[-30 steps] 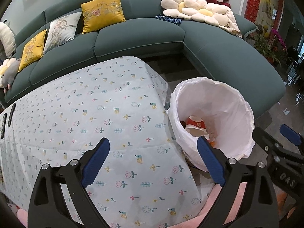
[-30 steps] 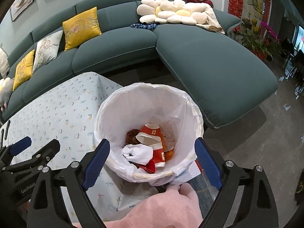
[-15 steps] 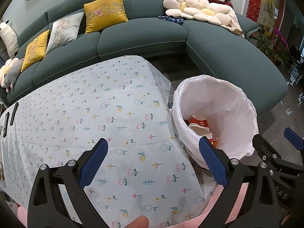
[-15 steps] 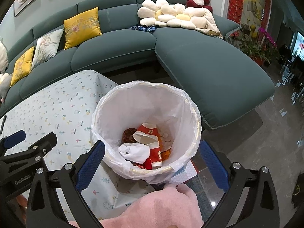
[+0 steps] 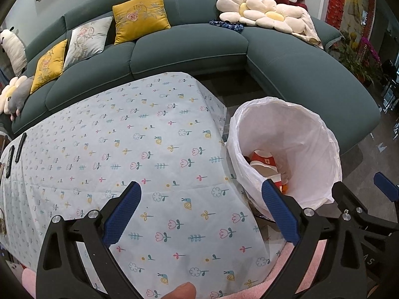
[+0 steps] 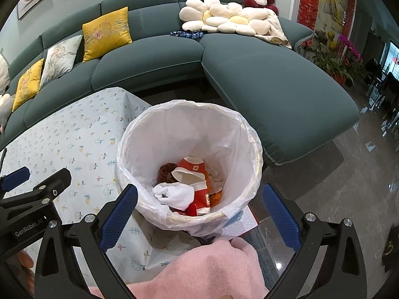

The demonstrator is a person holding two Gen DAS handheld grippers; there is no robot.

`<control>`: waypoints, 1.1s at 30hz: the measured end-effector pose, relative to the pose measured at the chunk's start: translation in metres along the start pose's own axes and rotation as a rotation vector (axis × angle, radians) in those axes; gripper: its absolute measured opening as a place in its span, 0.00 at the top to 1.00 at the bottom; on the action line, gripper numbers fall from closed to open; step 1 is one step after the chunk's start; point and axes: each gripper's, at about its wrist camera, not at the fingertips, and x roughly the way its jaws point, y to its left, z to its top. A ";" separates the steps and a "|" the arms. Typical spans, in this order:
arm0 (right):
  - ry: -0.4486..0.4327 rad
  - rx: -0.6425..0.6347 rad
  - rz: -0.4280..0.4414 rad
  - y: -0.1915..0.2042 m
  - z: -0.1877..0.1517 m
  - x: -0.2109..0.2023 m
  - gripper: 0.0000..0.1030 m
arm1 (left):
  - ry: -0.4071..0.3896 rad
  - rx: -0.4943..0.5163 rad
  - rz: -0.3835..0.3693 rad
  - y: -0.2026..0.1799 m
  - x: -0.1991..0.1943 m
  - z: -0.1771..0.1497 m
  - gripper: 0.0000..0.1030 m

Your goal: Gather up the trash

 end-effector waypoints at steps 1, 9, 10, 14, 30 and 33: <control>0.000 0.000 0.000 -0.001 -0.001 0.000 0.07 | 0.000 0.000 0.003 0.000 0.000 0.000 0.10; 0.001 0.000 -0.001 -0.002 -0.002 0.001 0.07 | 0.003 -0.012 0.018 0.000 0.001 -0.002 0.10; 0.002 -0.001 -0.001 -0.002 -0.002 0.001 0.07 | 0.002 -0.013 0.018 0.001 0.001 -0.002 0.10; 0.002 -0.004 -0.001 -0.002 -0.003 0.001 0.07 | 0.000 -0.014 0.024 0.001 0.000 -0.003 0.10; 0.003 -0.005 -0.002 -0.002 -0.005 0.002 0.07 | -0.001 -0.005 0.029 -0.005 -0.002 -0.004 0.10; 0.004 -0.002 -0.001 -0.003 -0.006 0.002 0.07 | 0.006 0.001 0.026 -0.007 -0.001 -0.005 0.10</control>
